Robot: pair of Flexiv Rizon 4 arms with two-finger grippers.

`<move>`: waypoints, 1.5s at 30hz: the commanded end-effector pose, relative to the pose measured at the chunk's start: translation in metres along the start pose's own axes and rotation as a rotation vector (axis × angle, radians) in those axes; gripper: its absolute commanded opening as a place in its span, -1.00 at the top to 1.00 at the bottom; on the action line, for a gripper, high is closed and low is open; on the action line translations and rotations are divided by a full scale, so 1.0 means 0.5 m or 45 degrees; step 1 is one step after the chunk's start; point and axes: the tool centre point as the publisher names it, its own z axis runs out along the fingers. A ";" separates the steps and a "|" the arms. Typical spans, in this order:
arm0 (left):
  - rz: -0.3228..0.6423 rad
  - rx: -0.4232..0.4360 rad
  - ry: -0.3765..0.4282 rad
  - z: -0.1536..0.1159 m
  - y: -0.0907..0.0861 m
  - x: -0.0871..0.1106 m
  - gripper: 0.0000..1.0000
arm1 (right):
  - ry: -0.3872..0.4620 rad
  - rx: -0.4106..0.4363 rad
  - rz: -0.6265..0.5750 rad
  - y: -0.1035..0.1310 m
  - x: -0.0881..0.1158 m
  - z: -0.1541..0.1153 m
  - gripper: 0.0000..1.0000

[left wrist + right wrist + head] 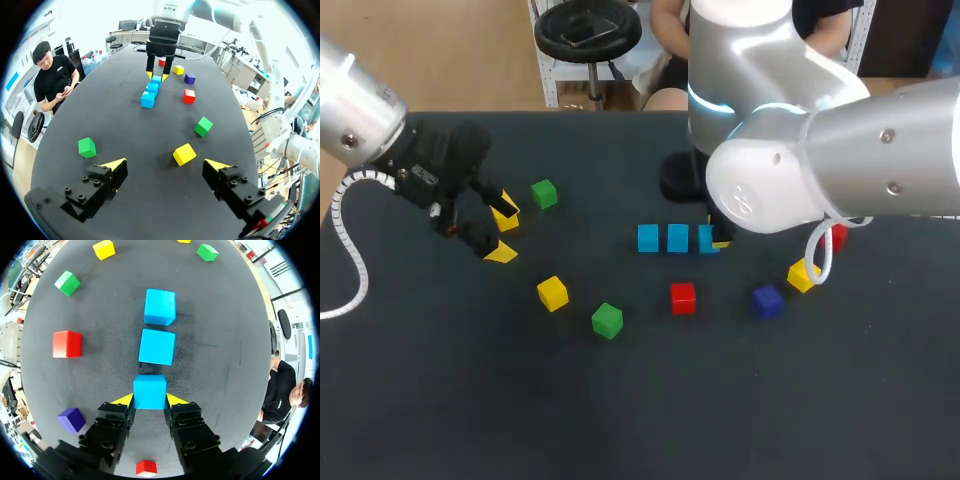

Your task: Place the blue cubes, place green cubes on the blue cubes, place the yellow cubes on the green cubes, then place the red cubes on the yellow cubes, and place purple cube on the red cubes.

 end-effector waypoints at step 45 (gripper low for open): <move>0.003 -0.001 -0.003 0.000 0.000 0.002 -1.00 | -0.017 -0.007 0.008 -0.005 -0.005 -0.001 1.00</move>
